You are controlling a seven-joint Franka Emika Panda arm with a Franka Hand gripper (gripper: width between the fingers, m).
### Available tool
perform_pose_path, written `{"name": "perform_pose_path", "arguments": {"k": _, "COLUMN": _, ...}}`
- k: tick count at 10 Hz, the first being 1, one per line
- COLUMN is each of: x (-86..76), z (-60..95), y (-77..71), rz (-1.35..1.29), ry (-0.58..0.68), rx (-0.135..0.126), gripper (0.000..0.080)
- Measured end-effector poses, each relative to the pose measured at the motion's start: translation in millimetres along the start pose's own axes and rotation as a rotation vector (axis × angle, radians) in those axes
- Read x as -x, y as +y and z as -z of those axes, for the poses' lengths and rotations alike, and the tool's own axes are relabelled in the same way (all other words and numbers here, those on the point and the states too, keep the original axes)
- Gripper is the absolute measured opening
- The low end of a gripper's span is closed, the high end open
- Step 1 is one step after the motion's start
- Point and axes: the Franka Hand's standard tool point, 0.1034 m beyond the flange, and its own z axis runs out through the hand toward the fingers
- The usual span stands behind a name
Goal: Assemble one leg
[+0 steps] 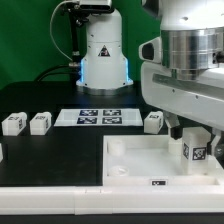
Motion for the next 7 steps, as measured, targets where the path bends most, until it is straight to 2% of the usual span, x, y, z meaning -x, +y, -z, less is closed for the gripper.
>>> {"name": "perform_pose_path", "arguments": {"k": 2, "x": -0.5, "z": 2.3, "y": -3.3, "rz": 0.337, "ry": 0.009, "rx": -0.001, "gripper": 0.0648}}
{"name": "perform_pose_path", "arguments": {"k": 6, "x": 1.2, "z": 1.7, "y": -3.9, "rz": 0.736, "ry": 0.011, "rx": 0.007, "gripper": 0.0648}}
{"name": "perform_pose_path", "arguments": {"k": 7, "x": 1.2, "z": 1.3, "y": -3.7, "rz": 0.736, "ry": 0.011, "rx": 0.007, "gripper": 0.0522}}
